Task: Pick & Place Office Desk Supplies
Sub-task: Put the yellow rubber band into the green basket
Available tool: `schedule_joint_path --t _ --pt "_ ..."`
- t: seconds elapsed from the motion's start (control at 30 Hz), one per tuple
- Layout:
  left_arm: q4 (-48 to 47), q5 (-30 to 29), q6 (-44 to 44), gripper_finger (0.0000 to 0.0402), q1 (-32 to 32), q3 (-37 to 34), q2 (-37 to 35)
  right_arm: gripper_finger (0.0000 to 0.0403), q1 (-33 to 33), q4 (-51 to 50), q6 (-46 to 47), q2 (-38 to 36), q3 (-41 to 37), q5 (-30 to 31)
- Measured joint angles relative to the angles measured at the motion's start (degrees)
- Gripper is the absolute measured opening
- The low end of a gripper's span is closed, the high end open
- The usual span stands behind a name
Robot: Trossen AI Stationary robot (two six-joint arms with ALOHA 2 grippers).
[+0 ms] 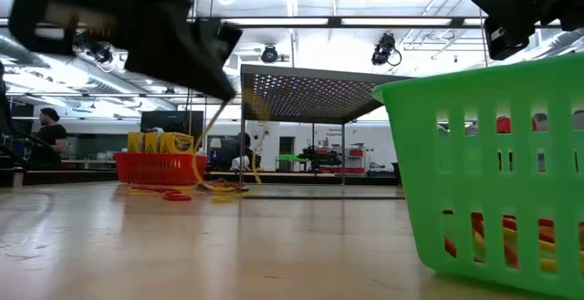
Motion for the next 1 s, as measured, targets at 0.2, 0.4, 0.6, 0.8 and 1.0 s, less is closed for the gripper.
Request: schedule_joint_path --t 0.2,0.4,0.6,0.8,1.0 --pt "0.07 0.13 4.42 0.0001 -1.06 5.21 -0.02 0.0226 0.00 0.00 -0.77 0.00 0.00 0.08" --pt "1.39 4.41 9.06 0.0001 -0.61 9.84 -0.02 0.0226 0.00 -0.02 -0.97 0.00 0.00 0.06" --pt "10.10 15.40 10.73 0.0001 0.96 10.53 -0.04 0.0226 0.00 -0.19 -2.07 0.00 0.00 0.02" --pt "17.15 20.87 11.87 0.0001 2.10 10.56 -0.04 0.0226 0.00 -0.82 -2.24 0.02 0.00 0.01" --pt "23.56 26.36 12.23 0.0001 3.02 10.57 -0.09 0.0226 0.00 -0.85 -2.26 0.02 0.00 0.01"
